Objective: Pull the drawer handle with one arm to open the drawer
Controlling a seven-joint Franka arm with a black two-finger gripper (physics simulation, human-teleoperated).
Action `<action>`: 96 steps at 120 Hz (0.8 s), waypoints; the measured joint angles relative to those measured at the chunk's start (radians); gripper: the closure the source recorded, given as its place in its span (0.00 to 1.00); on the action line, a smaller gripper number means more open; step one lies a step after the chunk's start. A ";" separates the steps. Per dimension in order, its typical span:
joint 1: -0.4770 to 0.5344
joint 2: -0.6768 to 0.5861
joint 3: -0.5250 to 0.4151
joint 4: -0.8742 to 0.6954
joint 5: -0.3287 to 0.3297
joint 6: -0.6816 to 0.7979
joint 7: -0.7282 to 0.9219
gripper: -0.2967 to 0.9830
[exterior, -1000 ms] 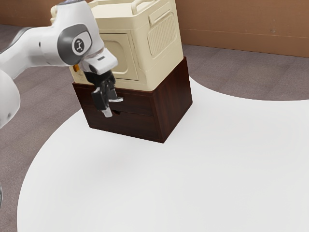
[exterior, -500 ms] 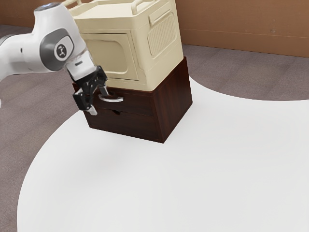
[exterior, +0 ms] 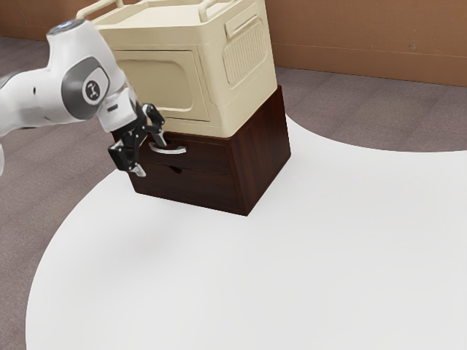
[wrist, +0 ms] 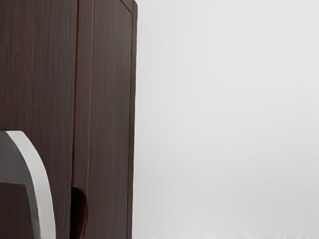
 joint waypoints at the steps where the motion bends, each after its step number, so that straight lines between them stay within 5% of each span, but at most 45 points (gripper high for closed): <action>1: 0.000 0.000 0.000 -0.001 0.000 0.001 0.002 0.23; 96: 0.009 -0.006 0.051 -0.066 -0.179 0.107 0.180 0.25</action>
